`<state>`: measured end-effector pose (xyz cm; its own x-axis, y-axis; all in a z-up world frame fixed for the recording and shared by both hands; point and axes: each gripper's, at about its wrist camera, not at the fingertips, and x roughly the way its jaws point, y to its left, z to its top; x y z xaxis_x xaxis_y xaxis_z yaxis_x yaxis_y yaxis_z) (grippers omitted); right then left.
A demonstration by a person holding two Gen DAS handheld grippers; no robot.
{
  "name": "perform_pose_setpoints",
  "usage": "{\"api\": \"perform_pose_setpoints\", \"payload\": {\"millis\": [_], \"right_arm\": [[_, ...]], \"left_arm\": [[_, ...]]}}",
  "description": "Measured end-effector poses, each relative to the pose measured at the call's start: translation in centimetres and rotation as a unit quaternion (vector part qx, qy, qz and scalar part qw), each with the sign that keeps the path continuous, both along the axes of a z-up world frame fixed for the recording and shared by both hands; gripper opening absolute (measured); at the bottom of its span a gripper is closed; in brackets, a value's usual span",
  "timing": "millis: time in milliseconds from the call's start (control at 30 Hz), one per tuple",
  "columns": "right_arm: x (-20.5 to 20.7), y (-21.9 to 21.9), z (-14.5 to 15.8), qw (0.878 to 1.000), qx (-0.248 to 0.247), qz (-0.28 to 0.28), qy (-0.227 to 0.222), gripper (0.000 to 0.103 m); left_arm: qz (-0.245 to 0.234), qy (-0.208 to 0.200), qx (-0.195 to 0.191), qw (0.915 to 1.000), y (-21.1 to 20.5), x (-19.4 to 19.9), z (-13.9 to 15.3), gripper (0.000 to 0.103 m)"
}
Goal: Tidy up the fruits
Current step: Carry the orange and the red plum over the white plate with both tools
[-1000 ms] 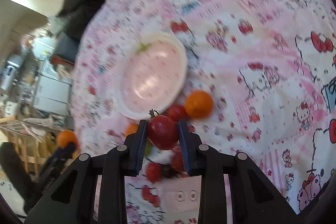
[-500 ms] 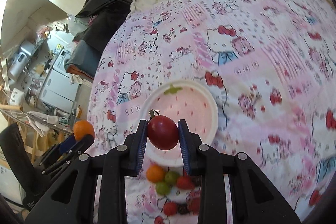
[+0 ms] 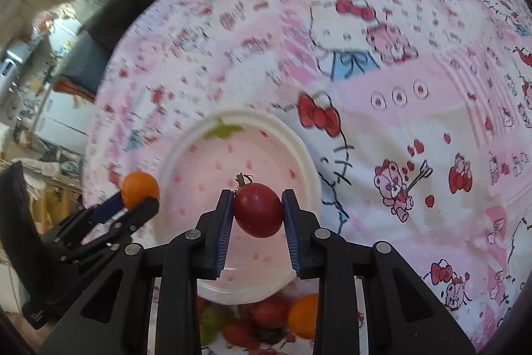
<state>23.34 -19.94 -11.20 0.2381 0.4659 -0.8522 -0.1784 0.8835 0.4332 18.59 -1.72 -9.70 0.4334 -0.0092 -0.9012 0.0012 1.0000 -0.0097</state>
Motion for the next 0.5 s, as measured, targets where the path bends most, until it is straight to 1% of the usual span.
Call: {"api": "perform_pose_setpoints", "payload": {"millis": [67,167,233,367,500], "right_arm": [[0.1,0.3,-0.9,1.0,-0.006,0.007,0.011,0.031],[0.1,0.4,-1.7,0.999,-0.03,0.018,0.009,0.031],[0.3,0.1,-2.3,0.999,-0.028,0.012,0.02,0.031],[0.4,0.1,-2.2,0.999,-0.031,0.012,0.019,0.031],[0.4,0.4,-2.2,0.999,-0.034,0.014,0.02,0.031]], "left_arm": [[-0.008,0.005,0.007,0.9999,-0.2,0.1,-0.6,0.038],[-0.016,0.018,0.004,0.9997,-0.1,0.6,-1.4,0.038],[-0.013,0.025,0.004,0.9996,0.1,0.8,-1.9,0.038],[-0.017,0.033,0.009,0.9993,0.2,0.8,-2.7,0.038],[-0.023,0.029,0.015,0.9992,0.1,0.6,-2.7,0.039]]}}
